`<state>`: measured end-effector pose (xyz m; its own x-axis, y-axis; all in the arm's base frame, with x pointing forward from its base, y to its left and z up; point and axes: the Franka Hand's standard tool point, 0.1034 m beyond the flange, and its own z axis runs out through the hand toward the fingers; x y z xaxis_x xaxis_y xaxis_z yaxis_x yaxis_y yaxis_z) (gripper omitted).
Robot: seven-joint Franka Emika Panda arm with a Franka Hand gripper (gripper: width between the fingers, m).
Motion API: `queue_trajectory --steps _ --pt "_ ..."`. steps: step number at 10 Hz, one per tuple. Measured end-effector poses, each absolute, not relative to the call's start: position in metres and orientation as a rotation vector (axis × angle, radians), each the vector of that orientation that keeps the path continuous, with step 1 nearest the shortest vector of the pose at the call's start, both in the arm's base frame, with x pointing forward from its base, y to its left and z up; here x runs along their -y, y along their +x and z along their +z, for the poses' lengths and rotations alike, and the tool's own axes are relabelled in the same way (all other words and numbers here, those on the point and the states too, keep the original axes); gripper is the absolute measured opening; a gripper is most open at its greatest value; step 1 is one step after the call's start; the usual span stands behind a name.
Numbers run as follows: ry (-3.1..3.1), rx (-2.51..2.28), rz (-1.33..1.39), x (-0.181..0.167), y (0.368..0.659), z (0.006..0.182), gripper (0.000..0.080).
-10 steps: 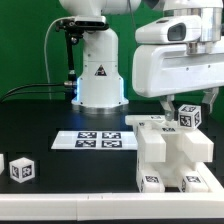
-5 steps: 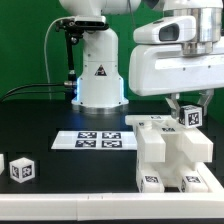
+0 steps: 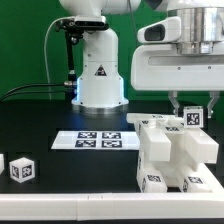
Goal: Assemble chair
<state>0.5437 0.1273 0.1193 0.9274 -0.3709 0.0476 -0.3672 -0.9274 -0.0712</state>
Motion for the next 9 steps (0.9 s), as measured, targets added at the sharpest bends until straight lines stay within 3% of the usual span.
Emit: queue_trajectory --steps 7,8,9 --pt "-2.606 -1.489 -0.034 -0.1249 0.5453 0.1184 0.0281" --pt "-2.62 -1.465 -0.036 -0.1248 0.5453 0.1182 0.0374" --pt "-2.647 -1.416 -0.039 -0.125 0.5452 0.1182 0.0374"
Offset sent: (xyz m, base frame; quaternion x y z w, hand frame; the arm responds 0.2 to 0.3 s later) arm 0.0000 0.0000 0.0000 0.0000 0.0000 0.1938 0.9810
